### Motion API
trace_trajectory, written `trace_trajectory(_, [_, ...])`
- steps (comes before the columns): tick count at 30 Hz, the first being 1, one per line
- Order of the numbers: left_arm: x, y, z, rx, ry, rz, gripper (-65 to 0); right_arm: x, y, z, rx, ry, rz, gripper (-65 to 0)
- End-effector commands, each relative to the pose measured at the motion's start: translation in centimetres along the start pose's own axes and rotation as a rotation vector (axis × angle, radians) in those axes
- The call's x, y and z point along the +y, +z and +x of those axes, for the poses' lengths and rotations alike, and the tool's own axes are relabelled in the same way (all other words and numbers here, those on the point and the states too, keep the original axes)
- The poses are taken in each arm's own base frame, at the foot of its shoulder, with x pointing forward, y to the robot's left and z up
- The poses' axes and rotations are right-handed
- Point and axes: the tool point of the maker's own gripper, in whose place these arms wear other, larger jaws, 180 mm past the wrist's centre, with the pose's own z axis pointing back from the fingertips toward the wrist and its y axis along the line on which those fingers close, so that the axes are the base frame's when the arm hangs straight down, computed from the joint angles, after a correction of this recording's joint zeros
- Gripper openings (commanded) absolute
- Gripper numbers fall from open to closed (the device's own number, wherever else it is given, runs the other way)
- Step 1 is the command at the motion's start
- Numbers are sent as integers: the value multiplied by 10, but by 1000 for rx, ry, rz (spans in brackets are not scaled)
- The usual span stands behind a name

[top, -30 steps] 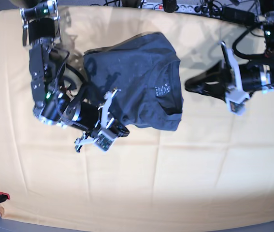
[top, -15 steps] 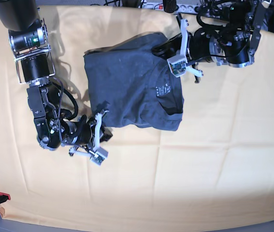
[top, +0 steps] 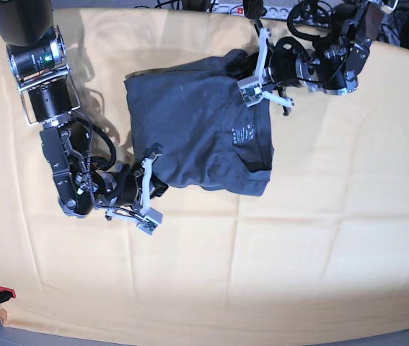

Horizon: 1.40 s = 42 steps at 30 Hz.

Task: Fold the T-shirt properly
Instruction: 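Grasp the bundle's sides with both grippers and tuck the edges in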

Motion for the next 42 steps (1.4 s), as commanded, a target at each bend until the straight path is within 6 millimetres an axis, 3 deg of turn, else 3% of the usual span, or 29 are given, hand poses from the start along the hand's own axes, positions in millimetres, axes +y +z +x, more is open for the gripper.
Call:
trace_trajectory(1, [13,3,6,-19,-4,46,-650,-9,11,12,-25,13,-15,-650])
trace_trajectory(9, [60,-8,3,-25,54,138,-650,-1,37,-10,-15,-27,50,-650])
trace_trajectory(18, [124,-11,12,-41,84,236,-650,49,49,-45,11,67,86,-650])
trace_trajectory(25, [175,5,48,-162,55,332,-650,95,56,-53,-12,110,139,-650])
trace_trajectory(30, [206,9,70,-259,48,389,-650,117,70,-54,-63,82,128,-650])
trace_trajectory(32, [215,7,73,-281,66,394,-650,118,75,-55,-76,63,93,-650])
trace_trajectory(36, [225,8,87,-304,45,371,-650,100,88,-59,-97,-28,-40,-650])
trace_trajectory(42, [227,42,141,-319,13,350,-650,64,122,-38,-250,-103,-193,-650])
